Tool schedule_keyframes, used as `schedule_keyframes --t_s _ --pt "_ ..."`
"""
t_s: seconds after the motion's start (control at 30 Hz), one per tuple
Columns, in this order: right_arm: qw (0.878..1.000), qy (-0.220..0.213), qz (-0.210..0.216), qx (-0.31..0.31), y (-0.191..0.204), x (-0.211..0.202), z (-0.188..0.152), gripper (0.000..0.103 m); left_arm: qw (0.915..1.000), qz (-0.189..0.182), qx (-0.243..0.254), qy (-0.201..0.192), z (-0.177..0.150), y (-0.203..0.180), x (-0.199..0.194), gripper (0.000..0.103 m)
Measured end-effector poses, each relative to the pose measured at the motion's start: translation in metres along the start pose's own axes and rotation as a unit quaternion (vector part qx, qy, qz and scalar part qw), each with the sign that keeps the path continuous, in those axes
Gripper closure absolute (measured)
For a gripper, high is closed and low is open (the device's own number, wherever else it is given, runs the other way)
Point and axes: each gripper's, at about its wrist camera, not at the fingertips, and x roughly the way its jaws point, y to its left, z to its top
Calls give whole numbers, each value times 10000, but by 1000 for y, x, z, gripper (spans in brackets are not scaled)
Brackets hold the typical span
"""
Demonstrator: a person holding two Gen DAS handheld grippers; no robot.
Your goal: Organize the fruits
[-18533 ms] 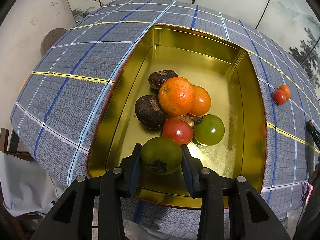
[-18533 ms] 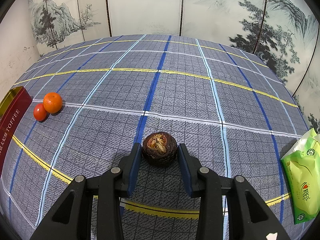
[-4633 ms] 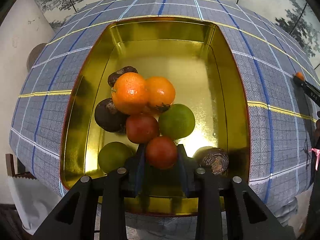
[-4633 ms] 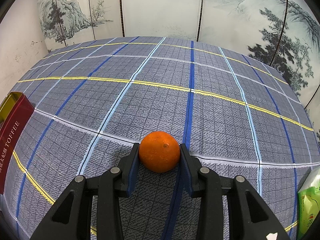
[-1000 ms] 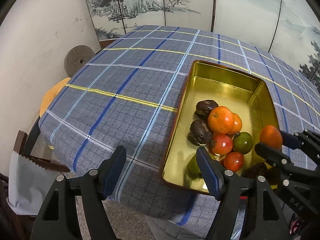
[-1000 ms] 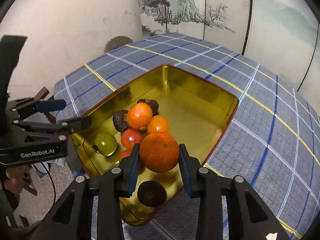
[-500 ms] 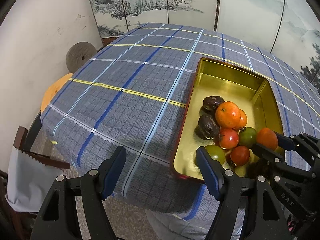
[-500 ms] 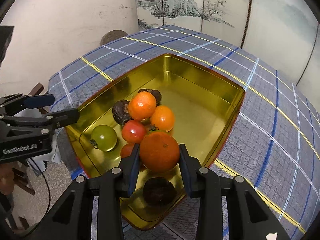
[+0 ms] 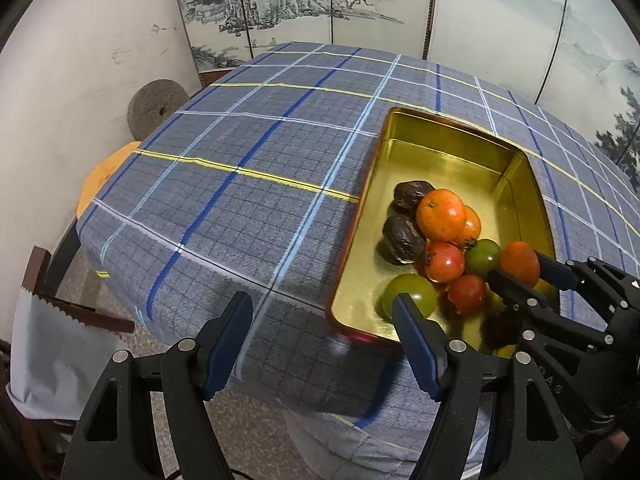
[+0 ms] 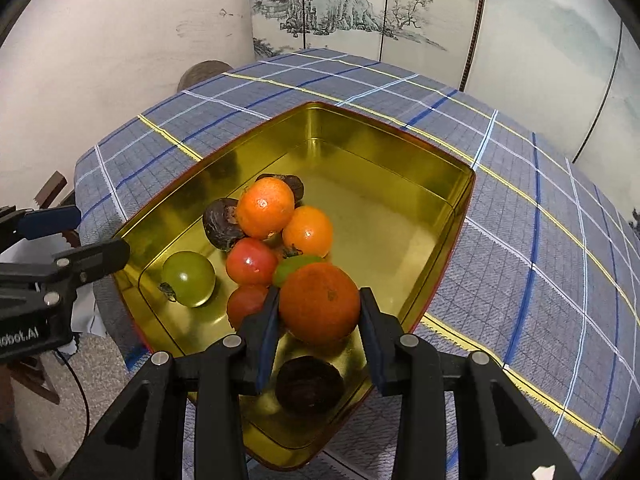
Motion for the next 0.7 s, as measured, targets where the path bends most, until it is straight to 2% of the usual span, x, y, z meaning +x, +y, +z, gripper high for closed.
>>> schedule_keyframes --t_s 0.13,0.3,0.43,0.53,0.6,0.7 --pt "10000 0 31 29 1 -1 0 67 10000 -55 51 -13 -1 -7 -3 30" --pt "9999 -93 73 65 1 -7 0 51 9999 -42 121 -39 -1 -12 -6 30" --pt "9997 -185 72 113 -1 -18 0 47 9998 -1 179 -85 -1 -15 -9 30" --pt "9994 -263 73 220 -7 -27 -1 34 9997 3 199 -104 -1 -17 -11 30" --pt "9989 -304 5 346 -12 -33 -2 15 9997 11 217 -123 0 -19 -13 30" --pt "9982 -330 8 508 -21 -41 -4 11 9996 47 243 -143 0 -21 -14 30"
